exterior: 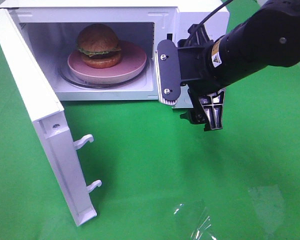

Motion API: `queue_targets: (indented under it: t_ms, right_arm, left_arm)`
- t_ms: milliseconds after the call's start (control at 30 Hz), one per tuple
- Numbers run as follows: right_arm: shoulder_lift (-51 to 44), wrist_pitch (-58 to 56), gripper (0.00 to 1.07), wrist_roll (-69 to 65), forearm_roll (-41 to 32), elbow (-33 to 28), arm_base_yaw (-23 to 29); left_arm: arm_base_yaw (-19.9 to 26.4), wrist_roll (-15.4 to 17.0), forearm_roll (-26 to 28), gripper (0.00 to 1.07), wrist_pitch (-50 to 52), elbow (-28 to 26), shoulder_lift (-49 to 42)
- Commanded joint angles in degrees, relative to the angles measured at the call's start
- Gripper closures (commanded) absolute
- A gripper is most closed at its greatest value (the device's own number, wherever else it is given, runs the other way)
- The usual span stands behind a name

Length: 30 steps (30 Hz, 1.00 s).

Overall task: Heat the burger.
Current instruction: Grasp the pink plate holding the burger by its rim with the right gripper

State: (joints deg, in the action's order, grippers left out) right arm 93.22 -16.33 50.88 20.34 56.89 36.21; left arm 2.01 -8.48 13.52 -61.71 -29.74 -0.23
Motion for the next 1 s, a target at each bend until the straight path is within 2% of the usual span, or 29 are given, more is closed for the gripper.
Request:
queue_targets:
  t_ms: [33, 200, 1000]
  right_arm:
    - [1.72, 0.63, 0.18, -0.8, 0.92, 2.12, 0.23]
    - [3.78, 1.2, 0.19, -2.12, 3.5, 4.24, 0.74]
    - [14.27, 3.09, 0.22, -2.64, 3.9, 14.9, 0.97]
  left_arm:
    - [-0.06, 0.29, 0.11, 0.08, 0.4, 0.11, -0.92]
    - [-0.06, 0.29, 0.11, 0.08, 0.4, 0.11, -0.92]
    - [-0.06, 0.29, 0.11, 0.08, 0.4, 0.11, -0.92]
